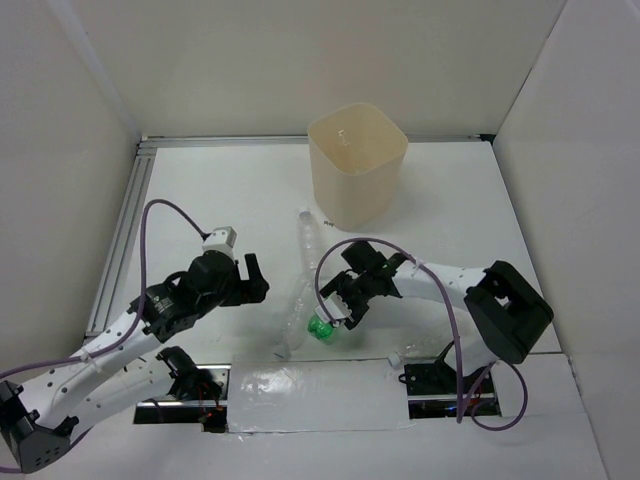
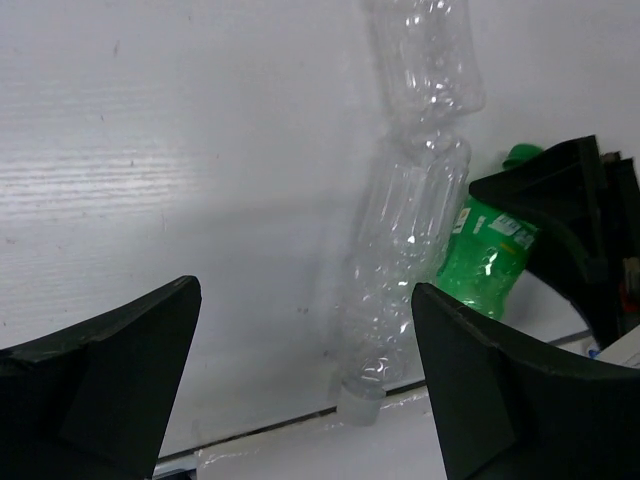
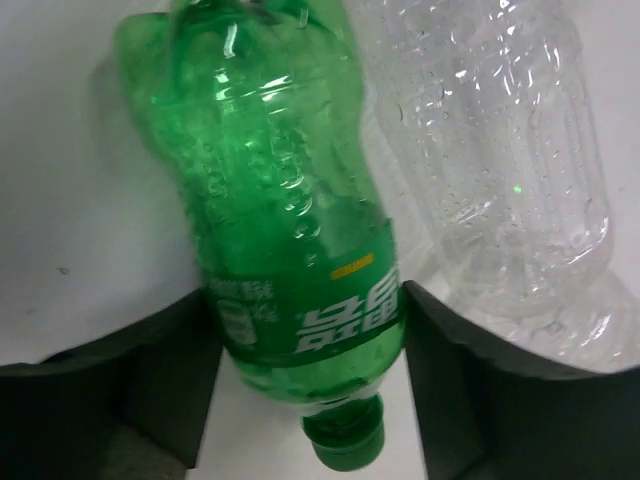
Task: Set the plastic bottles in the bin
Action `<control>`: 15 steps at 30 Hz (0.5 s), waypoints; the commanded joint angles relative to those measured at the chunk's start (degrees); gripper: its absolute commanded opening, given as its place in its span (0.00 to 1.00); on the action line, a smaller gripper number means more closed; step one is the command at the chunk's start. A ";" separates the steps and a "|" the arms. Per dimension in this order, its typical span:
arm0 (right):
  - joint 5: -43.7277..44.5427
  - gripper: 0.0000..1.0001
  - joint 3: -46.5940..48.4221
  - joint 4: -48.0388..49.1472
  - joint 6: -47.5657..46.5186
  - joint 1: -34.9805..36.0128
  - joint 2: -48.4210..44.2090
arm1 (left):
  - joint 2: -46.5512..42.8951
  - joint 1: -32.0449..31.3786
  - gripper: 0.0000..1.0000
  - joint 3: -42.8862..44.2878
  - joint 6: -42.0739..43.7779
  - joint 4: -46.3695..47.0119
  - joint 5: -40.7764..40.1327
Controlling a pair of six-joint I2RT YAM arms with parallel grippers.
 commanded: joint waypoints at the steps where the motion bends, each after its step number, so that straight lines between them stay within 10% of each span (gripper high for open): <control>1: 0.64 0.65 0.16 0.35 -0.96 0.90 0.59 | -0.05 -1.59 0.99 -1.24 -3.06 1.04 2.88; 6: -3.22 0.30 6.91 -18.40 -2.28 -0.06 -5.54 | 1.01 -3.44 0.99 -4.40 0.98 8.23 6.04; 15: -3.60 0.29 28.27 -14.36 25.08 -4.02 -22.26 | 3.56 -3.97 0.99 -8.10 4.84 18.79 12.63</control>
